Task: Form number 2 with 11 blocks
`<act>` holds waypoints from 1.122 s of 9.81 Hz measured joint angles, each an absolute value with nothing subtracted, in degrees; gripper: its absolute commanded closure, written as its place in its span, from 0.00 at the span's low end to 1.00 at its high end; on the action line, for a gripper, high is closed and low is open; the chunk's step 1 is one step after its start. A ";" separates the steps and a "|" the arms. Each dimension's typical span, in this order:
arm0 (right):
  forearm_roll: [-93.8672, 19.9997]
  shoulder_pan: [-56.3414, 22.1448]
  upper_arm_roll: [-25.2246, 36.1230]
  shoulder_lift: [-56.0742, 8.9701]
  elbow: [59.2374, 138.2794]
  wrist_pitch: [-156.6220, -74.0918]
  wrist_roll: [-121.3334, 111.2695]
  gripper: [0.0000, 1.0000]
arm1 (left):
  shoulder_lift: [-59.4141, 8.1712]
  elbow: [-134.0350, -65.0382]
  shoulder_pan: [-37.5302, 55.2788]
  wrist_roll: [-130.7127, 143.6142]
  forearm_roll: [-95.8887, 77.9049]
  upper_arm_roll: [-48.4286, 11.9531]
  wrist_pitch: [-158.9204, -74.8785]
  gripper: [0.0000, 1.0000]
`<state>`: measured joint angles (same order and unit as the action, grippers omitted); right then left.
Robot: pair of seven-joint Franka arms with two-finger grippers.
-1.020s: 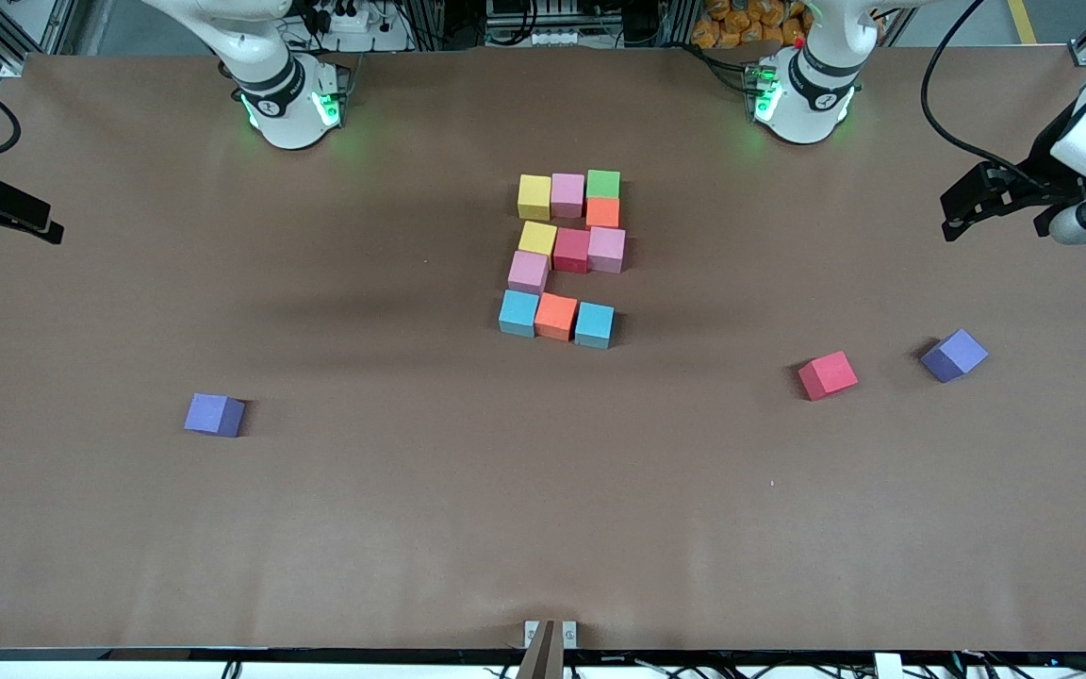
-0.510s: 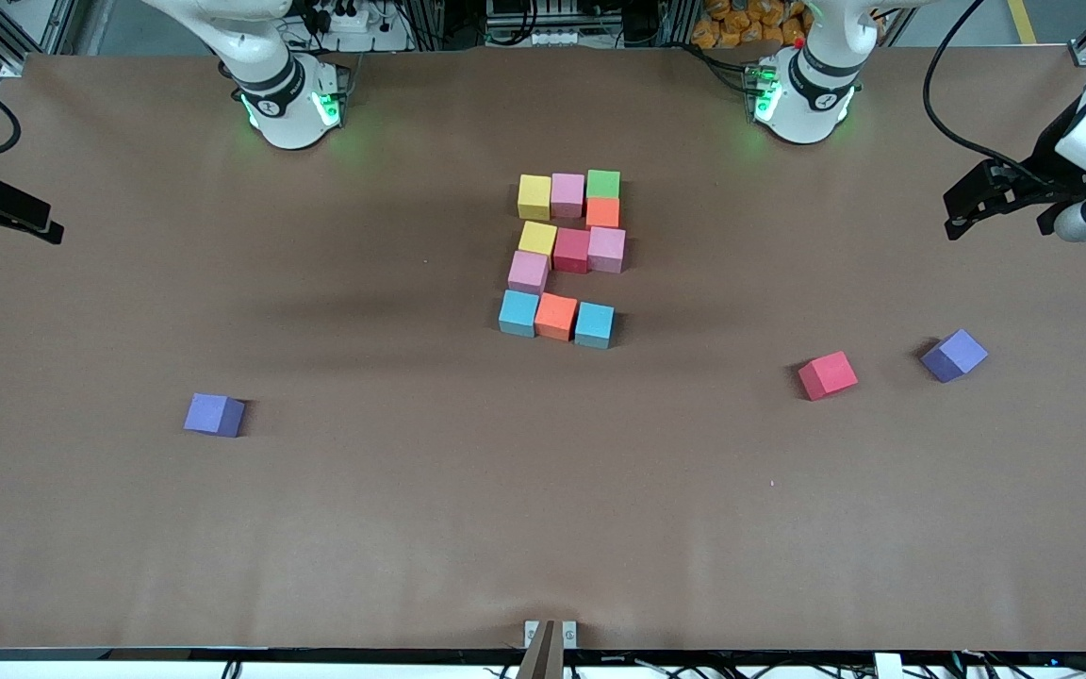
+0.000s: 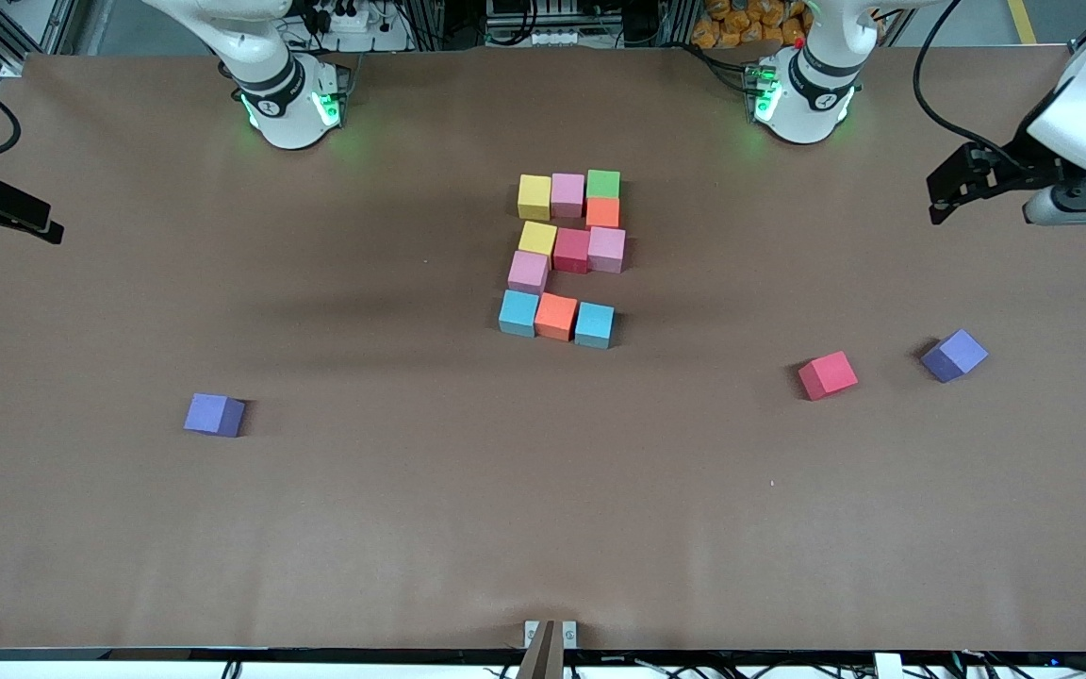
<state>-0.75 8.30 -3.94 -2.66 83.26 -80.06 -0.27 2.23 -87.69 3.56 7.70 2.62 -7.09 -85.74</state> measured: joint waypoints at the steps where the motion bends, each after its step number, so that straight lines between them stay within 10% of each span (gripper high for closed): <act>1: -0.75 8.30 -3.94 -2.66 83.25 -80.06 -0.27 0.00 | 2.23 -87.78 5.52 7.04 2.62 -5.17 -85.56 0.00; 11: -0.75 8.30 -4.09 -2.82 83.26 -79.90 -0.28 0.00 | 2.22 -88.03 8.68 3.13 2.62 -0.60 -85.56 0.00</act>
<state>-0.75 8.30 -4.09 -2.82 83.26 -79.90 -0.28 2.22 -88.03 8.68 3.13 2.62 -0.60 -85.56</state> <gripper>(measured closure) 0.000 0.000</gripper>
